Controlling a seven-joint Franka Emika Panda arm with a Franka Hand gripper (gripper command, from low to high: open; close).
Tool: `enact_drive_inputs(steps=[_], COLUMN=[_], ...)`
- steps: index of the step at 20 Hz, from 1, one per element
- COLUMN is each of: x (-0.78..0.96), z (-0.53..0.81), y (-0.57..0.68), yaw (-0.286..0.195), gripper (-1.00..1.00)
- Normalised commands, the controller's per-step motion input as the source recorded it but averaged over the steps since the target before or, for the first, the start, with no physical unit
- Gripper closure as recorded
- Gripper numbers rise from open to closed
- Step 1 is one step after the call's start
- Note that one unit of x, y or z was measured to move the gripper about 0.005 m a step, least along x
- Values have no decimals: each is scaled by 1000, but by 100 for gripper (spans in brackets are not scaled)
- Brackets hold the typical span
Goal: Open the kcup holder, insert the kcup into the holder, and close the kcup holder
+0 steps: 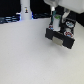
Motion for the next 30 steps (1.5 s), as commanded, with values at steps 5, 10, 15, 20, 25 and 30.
enact_drive_inputs(steps=[5, 10, 15, 20, 25, 30], x=[-15, -28, -151, -261, -214, -126], z=[167, -5, -69, -135, -192, -232], y=[556, 500, 399, 180, 70, 12], yaw=[48, 65, 91, 85, 66, 48], gripper=[100, 100, 100, 100, 100, 100])
